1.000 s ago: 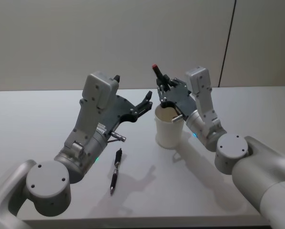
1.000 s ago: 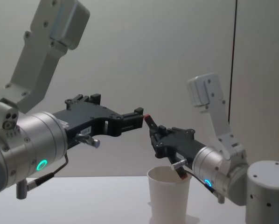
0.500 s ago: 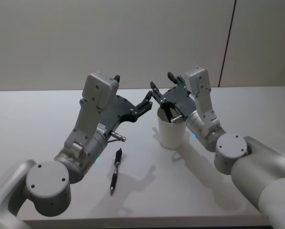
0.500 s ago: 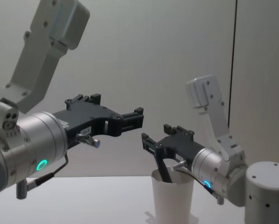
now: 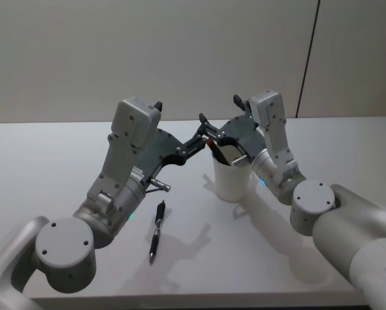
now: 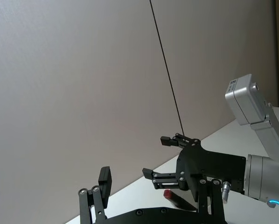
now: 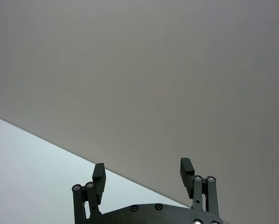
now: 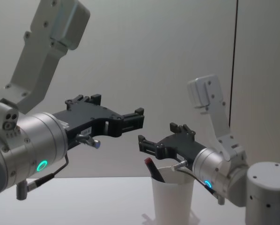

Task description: Place the pen into the pen holder.

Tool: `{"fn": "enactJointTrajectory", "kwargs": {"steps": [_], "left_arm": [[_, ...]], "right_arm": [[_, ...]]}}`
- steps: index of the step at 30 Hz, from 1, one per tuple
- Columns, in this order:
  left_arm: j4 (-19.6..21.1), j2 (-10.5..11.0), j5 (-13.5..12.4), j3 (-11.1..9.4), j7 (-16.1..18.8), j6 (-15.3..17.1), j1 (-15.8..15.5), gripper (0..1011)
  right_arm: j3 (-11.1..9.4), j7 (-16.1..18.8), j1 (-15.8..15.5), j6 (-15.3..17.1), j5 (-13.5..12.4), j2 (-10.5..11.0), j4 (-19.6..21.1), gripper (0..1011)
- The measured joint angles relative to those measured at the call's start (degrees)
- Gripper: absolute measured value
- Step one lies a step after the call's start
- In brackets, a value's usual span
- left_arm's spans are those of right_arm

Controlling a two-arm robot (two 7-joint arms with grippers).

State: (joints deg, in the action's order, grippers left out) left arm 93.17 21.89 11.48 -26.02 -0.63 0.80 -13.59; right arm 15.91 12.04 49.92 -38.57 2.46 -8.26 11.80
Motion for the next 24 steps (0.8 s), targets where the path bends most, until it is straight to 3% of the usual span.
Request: {"fn": "enactJointTrajectory", "kwargs": {"steps": [6, 10, 13, 14, 17, 24], "left_arm": [[0.0, 0.0, 0.0, 0.0, 0.0, 0.0, 0.0, 1004], [0.0, 0.0, 0.0, 0.0, 0.0, 0.0, 0.0, 1004], [0.0, 0.0, 0.0, 0.0, 0.0, 0.0, 0.0, 1004], [0.0, 0.0, 0.0, 0.0, 0.0, 0.0, 0.0, 1004], [0.0, 0.0, 0.0, 0.0, 0.0, 0.0, 0.0, 1004], [0.0, 0.0, 0.0, 0.0, 0.0, 0.0, 0.0, 1004]], "right_arm": [[-0.5, 0.3, -0.6, 0.0, -0.5, 0.2, 1.8, 1002], [-0.9, 0.6, -2.8, 1.7, -1.2, 0.7, 6.8, 1002], [-1.2, 0.8, -6.0, 4.4, -2.0, 1.5, 13.9, 1002], [-1.2, 0.8, -6.0, 4.4, -2.0, 1.5, 13.9, 1002], [-1.4, 1.0, -9.0, 6.7, -2.7, 2.3, 21.0, 1002], [-1.8, 1.1, -13.0, 10.7, -3.9, 3.4, 31.8, 1002]]}}
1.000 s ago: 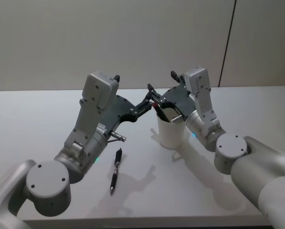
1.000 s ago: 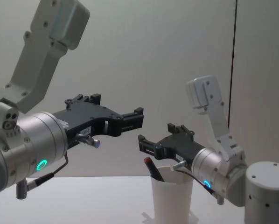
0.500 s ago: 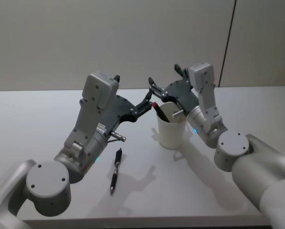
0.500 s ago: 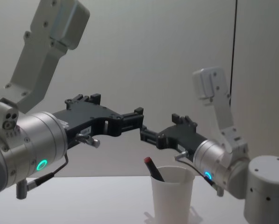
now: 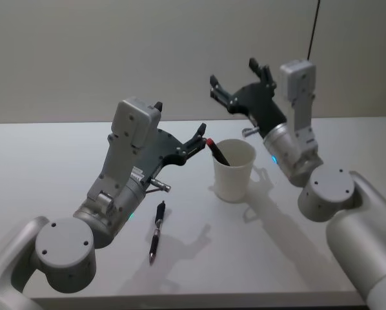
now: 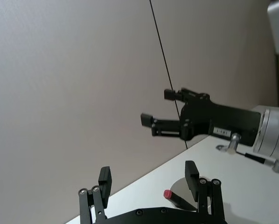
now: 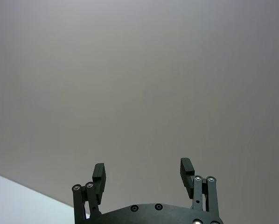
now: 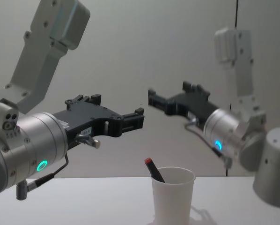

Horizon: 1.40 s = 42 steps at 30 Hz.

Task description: Place the pen into the pen holder.

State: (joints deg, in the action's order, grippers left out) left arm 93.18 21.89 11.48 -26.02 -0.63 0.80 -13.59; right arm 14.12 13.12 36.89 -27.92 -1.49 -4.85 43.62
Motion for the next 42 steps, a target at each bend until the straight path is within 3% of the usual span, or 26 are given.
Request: {"fn": "enactJointTrajectory", "kwargs": {"steps": [8, 18, 31, 42], "left_arm": [[0.0, 0.0, 0.0, 0.0, 0.0, 0.0, 0.0, 1004], [0.0, 0.0, 0.0, 0.0, 0.0, 0.0, 0.0, 1004], [0.0, 0.0, 0.0, 0.0, 0.0, 0.0, 0.0, 1004], [0.0, 0.0, 0.0, 0.0, 0.0, 0.0, 0.0, 1004]], "right_arm": [[-0.3, -0.4, -4.4, 5.7, -0.7, 1.3, 12.6, 1002], [-0.8, -2.7, -8.0, 13.9, -1.3, 2.6, 22.5, 1002], [-2.0, -9.0, -12.3, 23.4, -3.9, 3.9, 30.5, 1002], [-3.5, -15.0, -16.2, 27.5, -6.2, 5.3, 34.7, 1002]]}}
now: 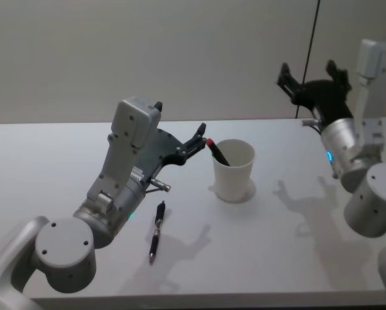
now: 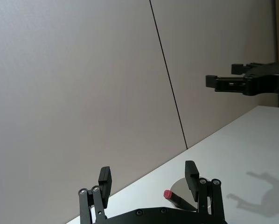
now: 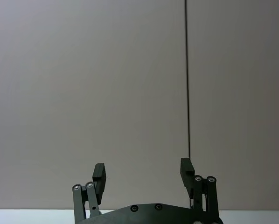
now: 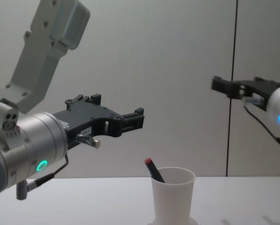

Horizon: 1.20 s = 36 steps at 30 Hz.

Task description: Place the pen into the pen holder.

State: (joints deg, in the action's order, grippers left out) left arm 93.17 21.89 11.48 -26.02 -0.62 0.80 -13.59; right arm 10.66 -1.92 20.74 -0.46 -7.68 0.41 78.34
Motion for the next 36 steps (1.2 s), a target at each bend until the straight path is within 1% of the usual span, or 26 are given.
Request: {"fn": "enactJointTrajectory", "kwargs": {"steps": [7, 17, 24, 36], "left_arm": [[0.0, 0.0, 0.0, 0.0, 0.0, 0.0, 0.0, 1004], [0.0, 0.0, 0.0, 0.0, 0.0, 0.0, 0.0, 1004], [0.0, 0.0, 0.0, 0.0, 0.0, 0.0, 0.0, 1004], [0.0, 0.0, 0.0, 0.0, 0.0, 0.0, 0.0, 1004]], "right_arm": [[-1.0, -2.9, -2.3, 1.5, -1.0, 1.0, 2.0, 1002], [-2.2, -5.8, -4.4, 2.9, -2.1, 1.8, 4.0, 1002], [-2.8, -7.2, -5.5, 3.8, -2.8, 2.3, 5.1, 1002], [-3.3, -8.2, -6.4, 4.5, -3.3, 2.6, 6.0, 1002]]}}
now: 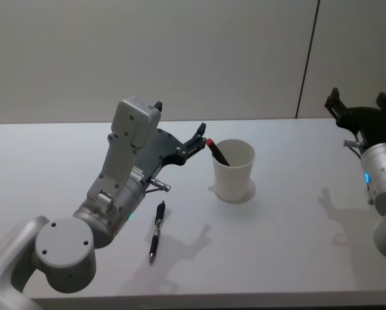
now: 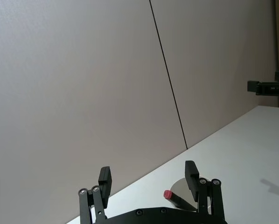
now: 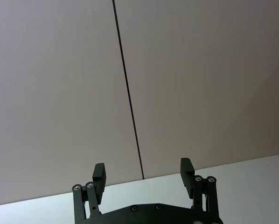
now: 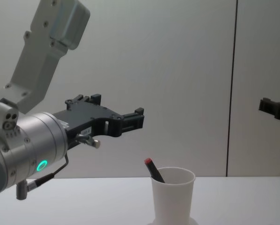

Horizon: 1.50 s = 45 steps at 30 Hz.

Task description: Place the pen into the pen holder.

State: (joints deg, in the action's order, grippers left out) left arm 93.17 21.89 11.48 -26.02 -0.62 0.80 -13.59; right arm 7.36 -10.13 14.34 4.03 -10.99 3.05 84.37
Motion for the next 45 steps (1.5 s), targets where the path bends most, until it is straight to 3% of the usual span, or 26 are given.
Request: {"fn": "enactJointTrajectory", "kwargs": {"steps": [12, 21, 30, 45], "left_arm": [[0.5, 0.0, 0.8, 0.1, 0.6, 1.2, 0.3, 1004], [2.2, 0.2, 4.3, 0.6, 3.7, 5.8, 1.6, 1004], [3.7, 0.3, 10.6, 1.4, 8.2, 11.6, 3.3, 1004], [3.3, -0.4, 20.1, 2.5, 12.6, 19.8, 4.7, 1004]], "right_arm": [[-0.2, -0.4, -0.3, 0.3, -0.2, 0.1, 0.4, 1002], [-0.3, -0.6, -0.5, 0.3, -0.2, 0.2, 0.5, 1002], [-0.3, -0.6, -0.5, 0.4, -0.3, 0.2, 0.5, 1002], [-0.3, -0.7, -0.6, 0.4, -0.3, 0.2, 0.6, 1002]]}}
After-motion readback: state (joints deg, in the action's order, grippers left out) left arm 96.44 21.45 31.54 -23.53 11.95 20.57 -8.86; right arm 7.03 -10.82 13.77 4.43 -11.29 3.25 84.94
